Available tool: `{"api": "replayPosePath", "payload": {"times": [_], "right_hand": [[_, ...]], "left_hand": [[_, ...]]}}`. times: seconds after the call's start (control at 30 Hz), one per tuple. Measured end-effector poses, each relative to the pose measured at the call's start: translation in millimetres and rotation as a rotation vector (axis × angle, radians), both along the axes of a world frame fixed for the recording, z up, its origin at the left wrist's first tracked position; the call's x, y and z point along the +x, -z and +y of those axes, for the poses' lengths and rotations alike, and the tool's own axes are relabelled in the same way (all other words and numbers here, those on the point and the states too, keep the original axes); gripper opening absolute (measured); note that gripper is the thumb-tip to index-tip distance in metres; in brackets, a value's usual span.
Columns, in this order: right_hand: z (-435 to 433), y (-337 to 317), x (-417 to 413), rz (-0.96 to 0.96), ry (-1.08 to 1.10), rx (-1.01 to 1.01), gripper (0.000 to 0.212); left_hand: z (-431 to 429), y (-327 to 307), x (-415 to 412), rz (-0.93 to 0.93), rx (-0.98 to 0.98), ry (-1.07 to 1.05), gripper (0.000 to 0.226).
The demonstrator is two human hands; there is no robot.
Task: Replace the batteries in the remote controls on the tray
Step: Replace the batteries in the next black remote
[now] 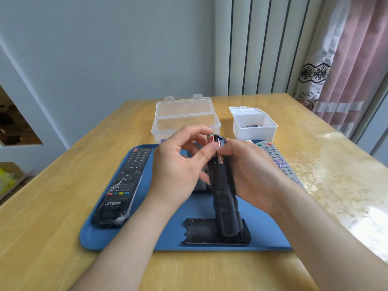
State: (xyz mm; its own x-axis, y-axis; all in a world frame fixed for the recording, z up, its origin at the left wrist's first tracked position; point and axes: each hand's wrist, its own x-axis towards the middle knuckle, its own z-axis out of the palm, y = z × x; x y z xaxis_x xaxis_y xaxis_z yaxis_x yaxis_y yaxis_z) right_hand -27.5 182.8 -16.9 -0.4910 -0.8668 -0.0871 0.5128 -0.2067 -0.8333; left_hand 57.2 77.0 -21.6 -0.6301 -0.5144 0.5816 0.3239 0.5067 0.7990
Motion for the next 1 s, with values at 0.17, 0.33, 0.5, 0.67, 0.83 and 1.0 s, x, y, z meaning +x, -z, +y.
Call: {"api": "replayPosePath", "payload": {"times": [0.17, 0.33, 0.5, 0.67, 0.83, 1.0], "right_hand": [[2, -3, 1, 0.047, 0.006, -0.042, 0.028], [5, -6, 1, 0.157, -0.007, -0.104, 0.032], [4, -4, -1, 0.174, 0.045, -0.100, 0.028], [7, -6, -2, 0.246, 0.112, -0.041, 0.017], [7, -6, -1, 0.255, 0.189, -0.019, 0.022], [12, -11, -14, 0.240, 0.380, 0.011, 0.018]], "left_hand": [[-9, 4, 0, -0.040, -0.192, -0.152, 0.022], [-5, 3, -1, -0.041, -0.071, -0.076, 0.027], [-10, 3, 2, -0.045, -0.267, -0.135, 0.025], [-7, 4, 1, -0.117, -0.793, -0.322, 0.028], [-10, 3, 2, -0.156, -0.584, -0.147, 0.031], [-9, -16, 14, -0.303, -0.269, 0.053, 0.012]]}}
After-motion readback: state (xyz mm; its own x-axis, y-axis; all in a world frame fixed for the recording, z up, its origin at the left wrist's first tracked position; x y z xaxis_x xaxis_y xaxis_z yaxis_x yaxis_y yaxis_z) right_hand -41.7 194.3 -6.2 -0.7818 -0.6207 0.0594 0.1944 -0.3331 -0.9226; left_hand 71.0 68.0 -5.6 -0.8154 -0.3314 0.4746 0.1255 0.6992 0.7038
